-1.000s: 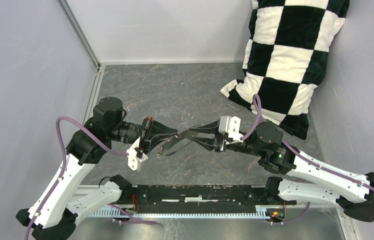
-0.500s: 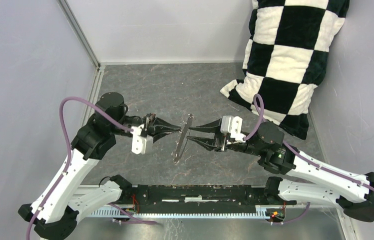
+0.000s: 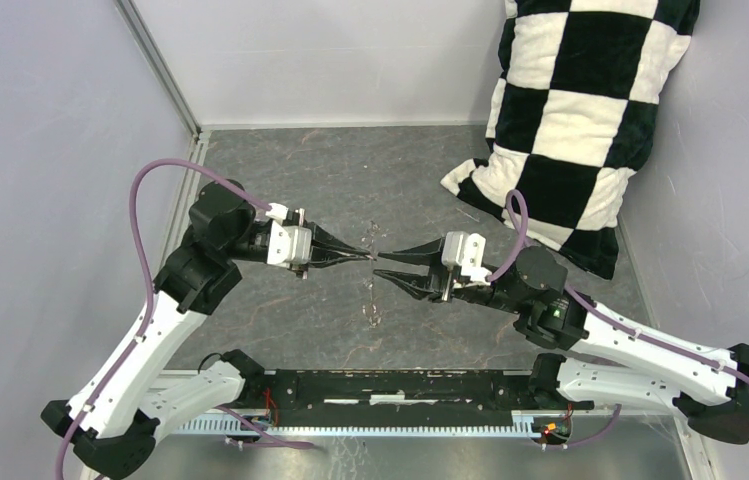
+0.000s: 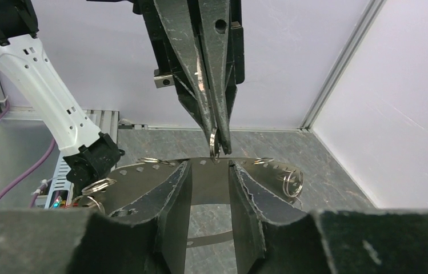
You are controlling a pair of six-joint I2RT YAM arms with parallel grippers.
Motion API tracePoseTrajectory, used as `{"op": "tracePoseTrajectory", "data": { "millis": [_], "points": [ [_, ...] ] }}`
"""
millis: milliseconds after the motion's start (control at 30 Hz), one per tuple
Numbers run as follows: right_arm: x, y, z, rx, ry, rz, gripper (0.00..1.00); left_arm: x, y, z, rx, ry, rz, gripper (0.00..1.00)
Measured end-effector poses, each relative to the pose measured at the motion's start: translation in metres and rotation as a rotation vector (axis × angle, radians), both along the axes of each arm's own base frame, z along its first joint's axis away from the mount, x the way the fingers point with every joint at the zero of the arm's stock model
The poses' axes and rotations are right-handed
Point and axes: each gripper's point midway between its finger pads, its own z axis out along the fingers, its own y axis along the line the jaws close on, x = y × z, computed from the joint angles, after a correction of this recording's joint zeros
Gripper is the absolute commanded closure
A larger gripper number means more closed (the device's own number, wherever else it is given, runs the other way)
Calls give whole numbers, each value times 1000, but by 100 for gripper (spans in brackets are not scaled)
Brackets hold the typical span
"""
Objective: Put the keys on the keyring
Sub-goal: Adjust the keyring.
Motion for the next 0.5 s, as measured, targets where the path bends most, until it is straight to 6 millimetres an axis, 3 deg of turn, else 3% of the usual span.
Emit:
{"op": "tracePoseTrajectory", "data": {
  "millis": [267,500],
  "points": [
    [4,-2,6,36,-1,-24,67,-3,-1,-2,-5,25,-20,98],
    [4,1,11,65,5,-18,77,-3,-2,-2,-8,53,-20,98]
  ]
}}
